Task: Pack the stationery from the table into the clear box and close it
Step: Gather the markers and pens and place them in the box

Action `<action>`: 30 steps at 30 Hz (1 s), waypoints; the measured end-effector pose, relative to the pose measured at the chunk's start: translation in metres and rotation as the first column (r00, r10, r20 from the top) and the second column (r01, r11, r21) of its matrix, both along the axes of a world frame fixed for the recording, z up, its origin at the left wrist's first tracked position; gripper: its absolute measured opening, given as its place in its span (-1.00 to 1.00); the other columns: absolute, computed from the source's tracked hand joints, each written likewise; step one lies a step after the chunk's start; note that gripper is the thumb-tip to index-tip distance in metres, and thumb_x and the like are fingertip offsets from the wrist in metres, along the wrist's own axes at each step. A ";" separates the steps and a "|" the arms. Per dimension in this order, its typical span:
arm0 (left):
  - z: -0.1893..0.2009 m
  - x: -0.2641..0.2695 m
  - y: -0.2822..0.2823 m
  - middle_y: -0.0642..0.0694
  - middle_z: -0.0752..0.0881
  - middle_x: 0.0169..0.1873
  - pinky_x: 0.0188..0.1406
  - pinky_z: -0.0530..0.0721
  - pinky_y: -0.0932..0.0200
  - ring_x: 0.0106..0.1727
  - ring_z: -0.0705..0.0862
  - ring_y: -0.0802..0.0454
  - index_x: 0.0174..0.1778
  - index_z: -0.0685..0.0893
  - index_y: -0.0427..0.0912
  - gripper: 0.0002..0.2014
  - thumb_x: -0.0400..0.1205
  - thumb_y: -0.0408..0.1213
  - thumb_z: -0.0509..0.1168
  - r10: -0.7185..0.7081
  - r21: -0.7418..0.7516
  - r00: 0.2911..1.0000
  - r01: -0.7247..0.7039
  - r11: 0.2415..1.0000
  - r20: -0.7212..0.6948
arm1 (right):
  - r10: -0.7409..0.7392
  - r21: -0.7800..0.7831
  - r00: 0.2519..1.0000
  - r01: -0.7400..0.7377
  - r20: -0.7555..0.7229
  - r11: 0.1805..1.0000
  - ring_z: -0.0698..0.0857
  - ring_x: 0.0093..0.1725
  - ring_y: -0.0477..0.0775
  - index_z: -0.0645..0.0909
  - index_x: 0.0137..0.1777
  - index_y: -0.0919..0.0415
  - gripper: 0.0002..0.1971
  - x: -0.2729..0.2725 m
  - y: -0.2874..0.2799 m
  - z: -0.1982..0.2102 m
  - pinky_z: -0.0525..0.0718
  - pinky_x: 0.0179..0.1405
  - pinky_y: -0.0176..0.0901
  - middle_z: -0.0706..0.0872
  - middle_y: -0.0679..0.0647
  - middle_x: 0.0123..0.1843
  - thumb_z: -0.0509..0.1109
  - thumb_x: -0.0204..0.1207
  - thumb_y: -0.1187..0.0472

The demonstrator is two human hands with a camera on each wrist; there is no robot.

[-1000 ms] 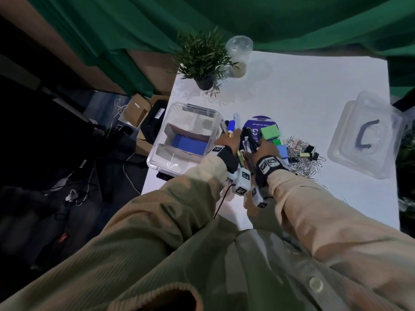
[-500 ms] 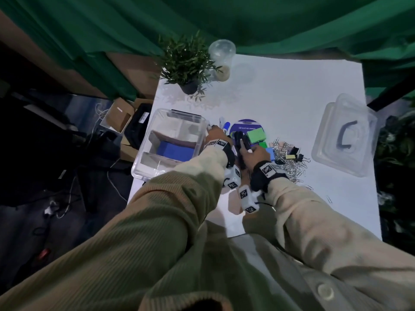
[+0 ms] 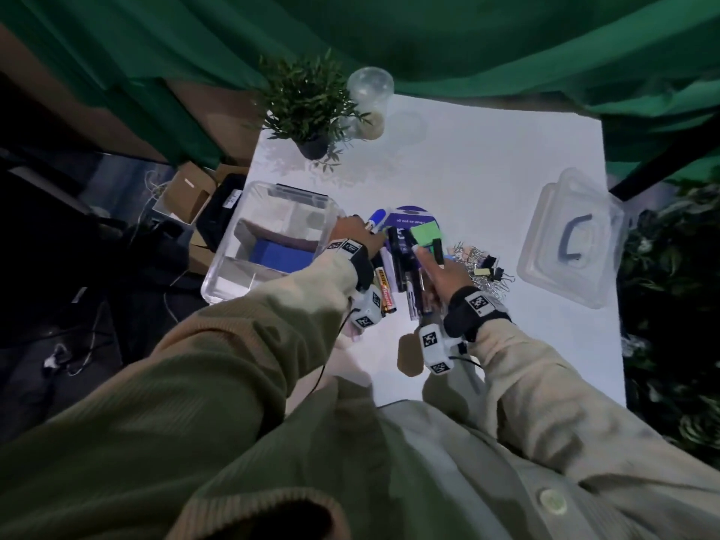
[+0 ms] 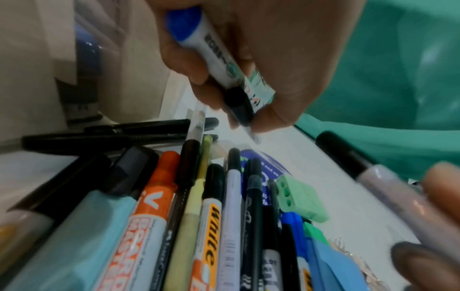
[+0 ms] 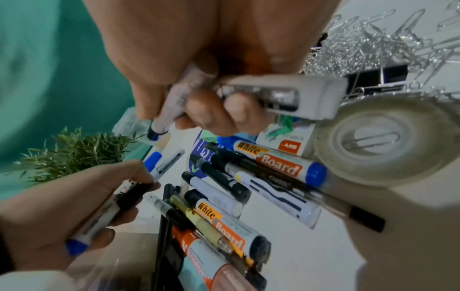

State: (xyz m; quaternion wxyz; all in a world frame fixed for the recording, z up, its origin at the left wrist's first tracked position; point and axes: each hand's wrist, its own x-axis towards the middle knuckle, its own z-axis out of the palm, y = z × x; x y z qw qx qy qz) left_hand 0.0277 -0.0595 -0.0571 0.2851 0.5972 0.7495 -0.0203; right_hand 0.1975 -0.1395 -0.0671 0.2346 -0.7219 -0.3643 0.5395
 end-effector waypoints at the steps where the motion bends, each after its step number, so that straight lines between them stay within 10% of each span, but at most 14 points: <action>1: 0.002 -0.001 -0.002 -0.21 0.70 0.10 -0.10 0.55 0.11 0.07 0.67 -0.20 0.21 0.63 -0.21 -0.50 0.55 0.13 0.25 0.005 -0.004 1.000 -0.005 1.000 0.011 | -0.035 0.016 0.998 0.036 -0.048 0.999 0.51 -0.54 0.06 0.60 -0.11 0.25 -0.51 -0.002 -0.001 0.001 0.50 -0.50 -0.28 0.59 0.09 -0.45 0.28 0.57 -0.25; 5: 0.013 -0.001 -0.008 -0.21 0.67 0.12 -0.14 0.48 0.10 0.00 0.62 -0.19 0.24 0.57 -0.20 -0.62 0.63 -0.02 0.23 -0.033 -0.035 0.996 0.036 0.999 0.079 | -0.167 -0.030 0.967 0.165 -0.191 0.986 0.55 -0.55 0.08 0.50 0.17 0.19 -0.72 -0.011 0.004 -0.001 0.54 -0.50 -0.13 0.70 0.15 -0.32 0.23 0.69 -0.03; 11: 0.033 -0.005 -0.005 -0.09 0.75 -0.12 -0.19 0.59 0.18 -0.12 0.68 -0.09 0.05 0.67 -0.06 -0.72 0.47 -0.10 0.44 0.036 0.064 0.952 -0.058 0.996 0.303 | -0.163 -0.006 0.986 0.164 0.037 0.987 0.61 -0.50 0.16 0.56 -0.10 0.23 -0.69 -0.018 0.023 -0.005 0.75 -0.18 0.18 0.62 0.12 -0.43 0.19 0.49 -0.02; 15: 0.050 -0.016 0.006 -0.08 0.79 -0.25 -0.25 0.71 0.16 -0.28 0.65 0.00 -0.17 0.82 -0.10 -0.77 0.29 -0.19 0.58 0.254 -0.026 0.780 -0.292 0.956 0.572 | 0.004 0.006 0.977 -0.005 0.214 1.000 0.75 -0.17 0.23 0.68 -0.06 0.16 -0.72 -0.021 0.026 -0.004 0.74 0.02 0.07 0.78 0.18 -0.16 0.33 0.46 -0.04; 20: 0.077 -0.034 0.004 -0.07 0.54 -0.40 -0.74 0.29 0.44 -0.47 0.43 0.03 -0.23 0.68 -0.23 -0.82 0.45 -0.23 0.52 0.374 -0.153 0.574 -0.397 0.905 0.728 | 0.204 -0.049 0.905 -0.200 0.374 0.979 0.74 0.06 0.26 0.68 0.20 0.23 -0.56 -0.034 0.019 -0.017 0.70 0.06 -0.02 0.78 0.24 0.10 0.48 0.45 -0.06; 30: 0.101 -0.081 -0.001 0.02 0.59 -0.40 -0.60 0.25 0.26 -0.40 0.65 0.13 -0.27 0.63 -0.09 -0.71 0.48 0.08 0.38 0.331 -0.185 0.342 -0.393 0.900 0.879 | 0.456 -0.193 0.691 -0.427 0.561 0.884 0.69 0.19 0.34 0.64 0.24 0.33 -0.63 -0.074 0.016 -0.018 0.66 0.14 0.05 0.71 0.34 0.20 0.41 0.53 0.10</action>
